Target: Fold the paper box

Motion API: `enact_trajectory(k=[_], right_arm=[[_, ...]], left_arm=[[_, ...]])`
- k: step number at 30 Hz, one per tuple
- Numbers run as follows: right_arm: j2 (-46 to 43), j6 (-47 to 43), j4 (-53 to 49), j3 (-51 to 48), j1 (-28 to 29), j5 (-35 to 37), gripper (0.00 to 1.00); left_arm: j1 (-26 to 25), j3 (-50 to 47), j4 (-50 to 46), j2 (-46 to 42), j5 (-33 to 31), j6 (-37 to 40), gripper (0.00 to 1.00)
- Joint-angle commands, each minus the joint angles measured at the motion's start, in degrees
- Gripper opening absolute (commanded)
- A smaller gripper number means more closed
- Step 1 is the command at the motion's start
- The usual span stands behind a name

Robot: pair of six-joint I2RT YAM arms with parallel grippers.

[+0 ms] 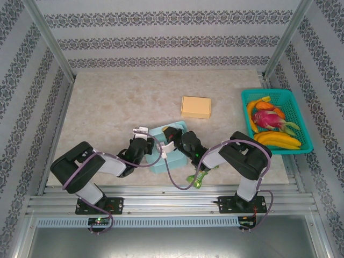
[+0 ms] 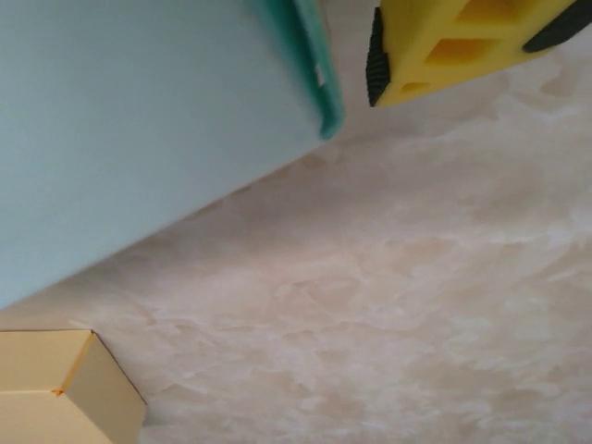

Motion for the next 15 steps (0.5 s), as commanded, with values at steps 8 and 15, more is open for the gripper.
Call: enact_trajectory(k=[8, 15], right_arm=[[1.37, 2.83, 0.64, -1.07, 0.07, 2.87, 0.0], [1.38, 4.56, -0.44, -0.63, -0.54, 3.86, 0.0]], left_arm=[[-1.78, 7.92, -17.4, 5.24, -27.62, -12.32, 0.25], [-1.65, 11.17, -27.19, 6.92, -34.61, -18.69, 0.19]])
